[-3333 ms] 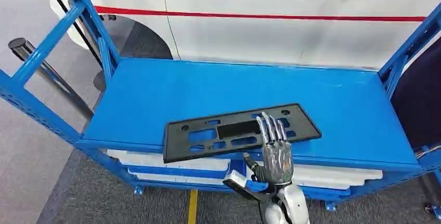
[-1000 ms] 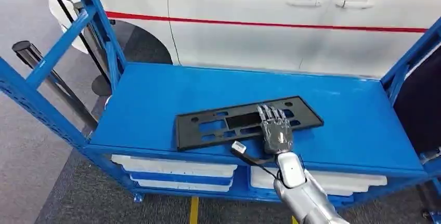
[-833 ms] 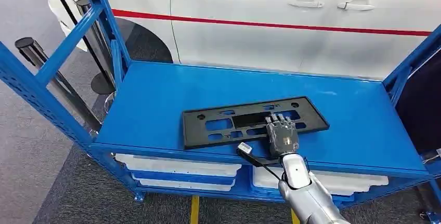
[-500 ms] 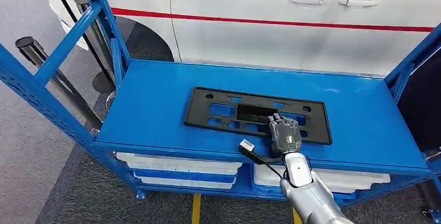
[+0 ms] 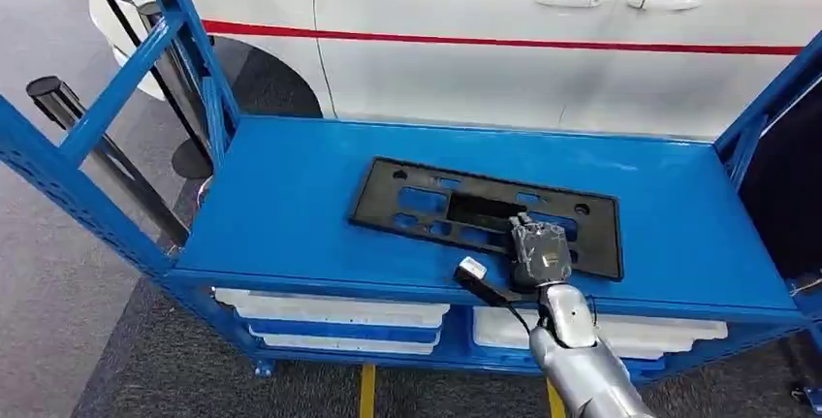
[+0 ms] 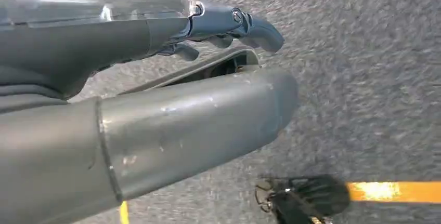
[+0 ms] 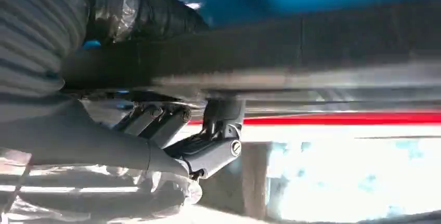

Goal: Take the parts from the cabinet and place them on the table.

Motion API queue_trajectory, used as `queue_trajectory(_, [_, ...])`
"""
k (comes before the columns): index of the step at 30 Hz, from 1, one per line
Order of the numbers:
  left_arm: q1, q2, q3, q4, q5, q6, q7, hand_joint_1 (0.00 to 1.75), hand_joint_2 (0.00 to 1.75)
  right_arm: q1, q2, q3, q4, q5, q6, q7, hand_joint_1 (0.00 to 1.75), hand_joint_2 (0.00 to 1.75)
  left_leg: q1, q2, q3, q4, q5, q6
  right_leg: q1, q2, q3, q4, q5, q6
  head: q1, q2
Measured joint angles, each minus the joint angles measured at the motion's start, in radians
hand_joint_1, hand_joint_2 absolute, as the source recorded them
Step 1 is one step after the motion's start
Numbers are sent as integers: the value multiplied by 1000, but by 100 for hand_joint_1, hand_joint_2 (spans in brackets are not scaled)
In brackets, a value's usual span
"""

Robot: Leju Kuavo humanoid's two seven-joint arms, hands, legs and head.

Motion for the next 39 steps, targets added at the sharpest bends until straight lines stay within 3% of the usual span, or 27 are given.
queue_trajectory(2, [6,-10,15,0,11,6,-13,0,0,73,35,19,-182,-282,42,-156,175,175,2,2,6,-5,4,15,-2,3,0,-4,3,11,-1,0])
queue_trajectory(3, [7,-15,24,0,14,11,-17,0,0,114,45,48,-316,-394,59,-182,175,175,5,5,8,-9,10,23,-6,3,-2,9,-10,17,-1,0])
queue_trajectory(4, [8,-21,32,0,17,15,-20,0,0,148,50,79,-411,-473,69,-180,175,175,6,5,7,-9,11,29,-7,3,-18,47,-44,21,0,0])
queue_trajectory(6, [10,-30,40,0,18,19,-24,0,0,207,57,130,-542,-492,69,-177,175,175,4,2,3,-9,11,32,-12,3,-89,200,-128,29,0,0])
queue_trajectory(7, [13,-32,44,0,17,19,-25,0,0,231,57,142,-593,-490,68,-178,175,175,3,0,1,-9,10,33,-14,3,-127,277,-157,31,0,0])
queue_trajectory(8, [17,-35,50,0,17,19,-25,0,0,252,57,152,-634,-493,68,-184,175,175,3,-2,0,-9,10,33,-15,3,-153,323,-164,32,0,0])
queue_trajectory(9, [20,-38,54,0,17,19,-25,0,0,267,56,158,-664,-500,67,-191,175,175,3,-3,2,-9,9,32,-16,3,-152,313,-143,32,0,0])
queue_trajectory(10, [23,-40,55,0,17,19,-25,0,0,278,54,162,-692,-508,67,-194,175,175,4,-4,4,-9,6,29,-16,3,-127,255,-100,30,0,0])
queue_trajectory(12, [22,-46,56,0,17,19,-25,0,0,290,54,167,-735,-520,66,-200,175,175,4,-4,12,-9,2,22,-15,3,-37,64,-4,20,0,0])
queue_trajectory(13, [22,-48,57,0,17,19,-25,0,0,291,54,168,-749,-520,66,-205,175,175,3,-3,12,-9,-1,18,-14,4,-13,8,-4,15,0,0])
queue_trajectory(15, [19,-48,62,0,17,18,-25,0,0,299,54,172,-775,-548,64,-232,175,175,-2,-3,11,-9,-2,4,-5,5,-18,7,-2,8,-1,0])
queue_trajectory(17, [18,-52,69,0,21,16,-25,0,0,324,52,177,-812,-648,65,-318,175,175,-2,-3,15,-17,-1,-9,-1,5,-18,7,-4,-2,0,0])
queue_trajectory(18, [18,-53,76,0,24,16,-26,0,0,341,51,185,-857,-715,70,-361,175,175,1,-3,11,-9,-11,-14,-15,2,-11,-7,3,-13,-1,0])
queue_trajectory(20, [21,-60,88,0,37,16,-25,0,0,370,46,198,-946,-793,83,-404,175,175,0,1,-21,77,-70,-15,-11,-2,-4,-11,1,-28,-1,0])
queue_trajectory(22, [22,-69,103,0,46,17,-22,0,0,403,34,204,-1020,-821,84,-421,175,175,0,1,-96,236,-143,-18,-4,-5,-3,-8,-3,-34,-1,0])
queue_trajectory(23, [22,-74,109,0,50,17,-19,0,175,421,27,206,-1046,-831,85,-426,175,175,-1,1,-123,291,-157,-18,-1,-5,-4,-6,-5,-37,-1,0])
queue_trajectory(24, [24,-80,114,0,54,17,-18,0,175,436,20,209,-1070,-846,86,-432,175,175,-1,1,-129,299,-144,-15,3,-5,-3,-3,-8,-40,-1,0])
queue_trajectory(26, [23,-86,126,0,55,17,-17,0,175,456,11,211,-1104,-881,96,-444,175,175,-4,1,-72,178,-65,-4,9,-1,1,1,-13,-40,-1,0])
queue_trajectory(27, [22,-89,131,0,55,17,-17,0,175,465,8,211,-1119,-902,105,-450,175,175,-9,1,-24,81,-19,6,12,1,5,3,-15,-39,-1,0])
queue_trajectory(28, [22,-90,134,0,57,17,-18,0,175,476,7,211,-1129,-920,115,-452,175,175,-16,3,7,10,-12,21,11,1,6,4,-18,-37,0,0])
queue_trajectory(29, [19,-92,139,0,61,17,-19,0,175,486,6,211,-1135,-937,125,-454,175,175,-18,5,11,-1,-13,23,19,1,4,10,-21,-30,-1,0])
queue_trajectory(32, [18,-103,154,0,65,18,-16,0,175,528,6,211,-1139,-1035,198,-437,175,175,-26,2,14,-5,-8,30,8,0,5,3,-17,-16,0,0])
queue_trajectory(33, [18,-111,155,0,62,19,-11,0,175,541,6,210,-1140,-1055,227,-439,175,175,-12,3,20,-23,2,36,18,1,7,4,-19,-9,-2,0])
queue_trajectory(34, [19,-115,156,0,61,22,-5,0,175,555,6,210,-1140,-1069,262,-441,175,175,-10,5,26,-31,7,38,12,4,4,17,-33,-2,0,0])
queue_trajectory(37, [17,-122,166,0,54,30,10,0,175,591,6,210,-1130,-1090,370,-464,175,175,-8,9,20,-34,17,46,-6,4,-86,214,-152,19,3,0])
queue_trajectory(38, [17,-124,168,0,51,30,11,0,175,605,6,210,-1124,-1097,387,-476,175,175,-7,9,17,-33,18,46,-13,4,-114,277,-175,27,3,0])
queue_trajectory(39, [17,-125,170,0,49,30,16,0,175,617,6,210,-1115,-1099,399,-487,175,175,-6,9,15,-30,18,45,-20,3,-121,295,-170,33,3,0])
